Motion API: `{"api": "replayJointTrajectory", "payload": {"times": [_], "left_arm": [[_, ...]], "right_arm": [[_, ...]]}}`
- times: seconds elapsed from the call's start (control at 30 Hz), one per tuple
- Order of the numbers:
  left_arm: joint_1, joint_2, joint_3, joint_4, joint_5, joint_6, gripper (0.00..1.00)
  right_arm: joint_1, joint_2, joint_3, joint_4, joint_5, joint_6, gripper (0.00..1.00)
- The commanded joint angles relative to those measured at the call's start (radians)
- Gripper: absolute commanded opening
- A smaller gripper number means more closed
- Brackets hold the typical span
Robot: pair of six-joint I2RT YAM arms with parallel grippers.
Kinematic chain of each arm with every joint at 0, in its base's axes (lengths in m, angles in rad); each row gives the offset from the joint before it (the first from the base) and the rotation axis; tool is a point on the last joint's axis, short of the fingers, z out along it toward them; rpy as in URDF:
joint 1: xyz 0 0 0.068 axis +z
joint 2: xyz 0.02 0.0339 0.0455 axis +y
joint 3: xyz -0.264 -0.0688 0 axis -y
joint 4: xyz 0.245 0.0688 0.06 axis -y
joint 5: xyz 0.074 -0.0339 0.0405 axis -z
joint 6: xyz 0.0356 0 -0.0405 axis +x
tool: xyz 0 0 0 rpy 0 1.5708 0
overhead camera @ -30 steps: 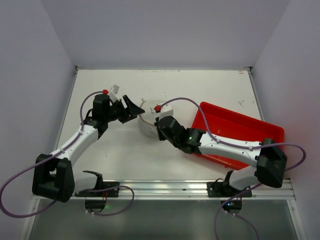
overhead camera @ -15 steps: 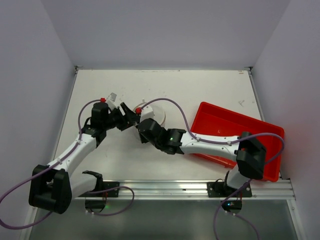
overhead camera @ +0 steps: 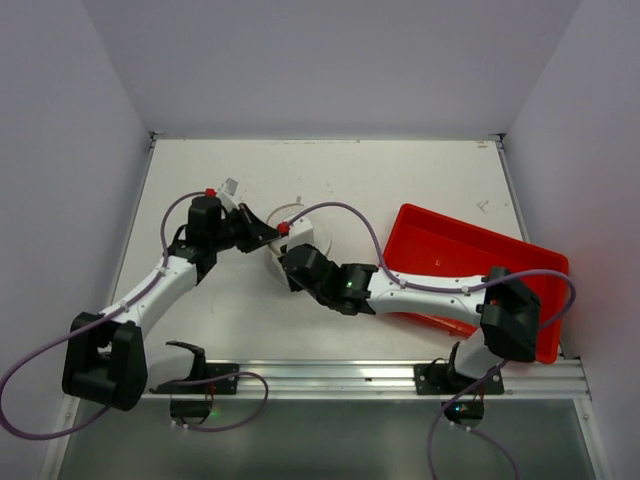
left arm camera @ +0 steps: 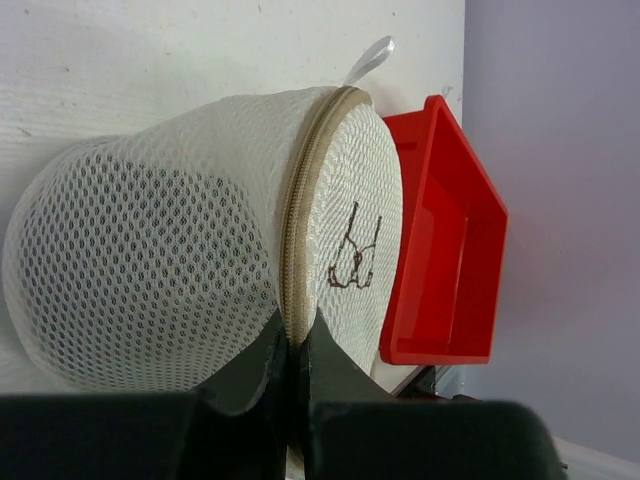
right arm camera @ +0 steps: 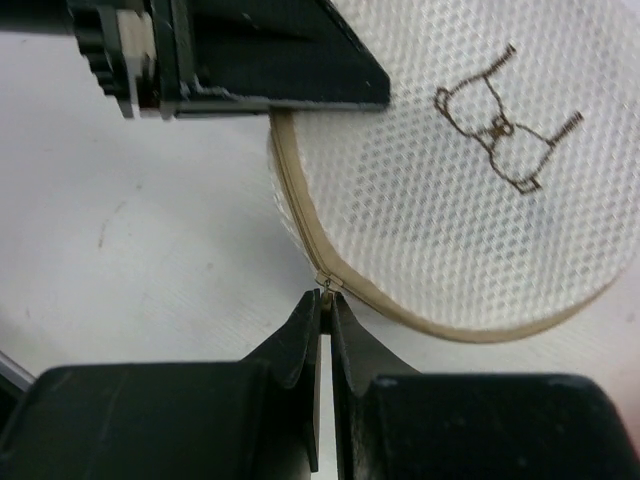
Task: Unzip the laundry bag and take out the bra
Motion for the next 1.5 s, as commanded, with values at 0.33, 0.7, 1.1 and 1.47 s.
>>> {"api": "replayJointTrajectory", "payload": {"times": [0.33,0.7,1.1,1.47], "left_arm": [[0.010,0.182,0.239,-0.020,0.000,0.108,0.04],[0.012,0.070,0.338,-0.330,-0.211,0.209,0.75],[0.007,-0.051,0.046,-0.131,-0.037,0.022,0.73],[0.000,0.039,0.014,0.078,0.014,-0.054,0.53]], "right_arm": [[-0.085,-0.252,-0.177,-0.039,0.074,-0.038,0.00],[-0.085,-0.100,-0.010,-0.024,0.045,-0.003,0.00],[-0.075,0.004,0.077,0.030,0.030,0.044,0.00],[-0.069,0.026,0.077,0.054,-0.032,0.041,0.00]]}}
